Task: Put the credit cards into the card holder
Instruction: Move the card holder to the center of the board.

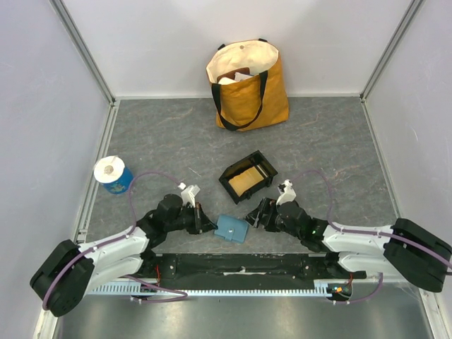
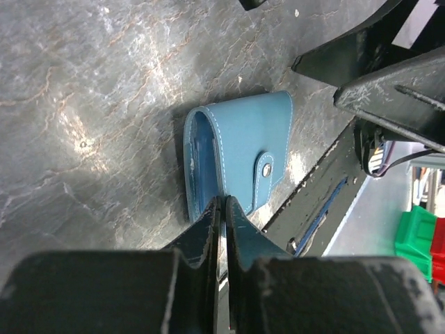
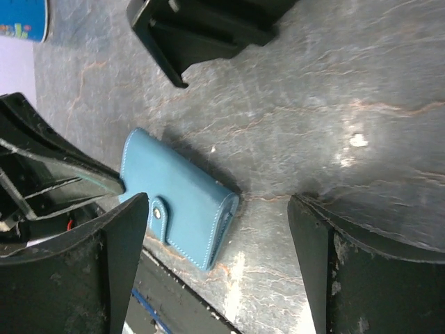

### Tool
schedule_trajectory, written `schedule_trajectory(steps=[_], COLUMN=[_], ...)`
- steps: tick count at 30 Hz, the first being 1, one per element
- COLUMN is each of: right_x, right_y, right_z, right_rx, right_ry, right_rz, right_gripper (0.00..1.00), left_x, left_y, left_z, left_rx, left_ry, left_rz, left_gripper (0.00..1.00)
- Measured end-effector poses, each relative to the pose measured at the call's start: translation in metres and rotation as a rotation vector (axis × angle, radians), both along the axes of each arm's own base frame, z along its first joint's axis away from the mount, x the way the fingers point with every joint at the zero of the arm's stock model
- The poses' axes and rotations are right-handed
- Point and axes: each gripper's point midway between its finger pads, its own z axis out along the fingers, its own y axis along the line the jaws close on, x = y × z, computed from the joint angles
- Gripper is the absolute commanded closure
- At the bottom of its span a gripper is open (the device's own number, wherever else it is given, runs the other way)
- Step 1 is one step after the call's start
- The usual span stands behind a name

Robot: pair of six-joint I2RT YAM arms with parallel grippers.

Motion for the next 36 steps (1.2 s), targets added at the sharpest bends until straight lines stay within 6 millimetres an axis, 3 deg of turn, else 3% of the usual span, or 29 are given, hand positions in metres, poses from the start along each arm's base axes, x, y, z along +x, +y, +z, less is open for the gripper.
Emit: schedule_trajectory(steps=[2, 4, 5, 9, 14, 18, 21, 25, 31, 36], right_x=[-0.003, -0.007, -0.009, -0.011, -0.007, -0.010, -0.016, -0.043, -0.091, -0.104], right_y=[0.005, 0.015, 0.021, 0.031, 0.022, 0.003, -0.001, 0.012, 0.029, 0.039], right_z=[-0.001, -0.001, -0.002, -0.003, -0.003, 0.009, 0.024, 0.037, 0.012, -0.014], right_rx=[0.009, 0.024, 0.032, 0.044, -0.057, -0.103, -0.073, -0.008, -0.060, -0.100], right_ry=[0.009, 0.023, 0.033, 0.052, 0.052, 0.029, 0.015, 0.029, 0.119, 0.181], right_rz=[0.037, 0.083, 0.103, 0.143, 0.125, 0.105, 0.119, 0.231, 0.389, 0.396], right_gripper=[0.16, 0.19, 0.20, 0.21, 0.21, 0.29, 0.37, 0.39, 0.40, 0.41], left_x=[-0.002, -0.008, -0.010, -0.015, -0.001, 0.025, 0.046, 0.065, 0.055, 0.042], left_y=[0.000, 0.001, 0.002, 0.004, 0.006, 0.011, 0.003, -0.010, -0.016, -0.024], left_z=[-0.001, -0.005, -0.007, -0.012, 0.006, 0.030, 0.044, 0.037, 0.007, -0.003], left_rx=[-0.027, -0.042, -0.043, -0.031, -0.001, 0.061, 0.112, 0.175, 0.210, 0.175], left_ry=[0.008, 0.037, 0.049, 0.106, 0.055, -0.049, -0.111, -0.130, -0.061, -0.028], left_rz=[0.019, 0.034, 0.037, 0.066, 0.122, 0.180, 0.164, 0.103, -0.010, -0.090], left_gripper=[0.94, 0.63, 0.54, 0.34, 0.14, 0.10, 0.10, 0.12, 0.17, 0.18])
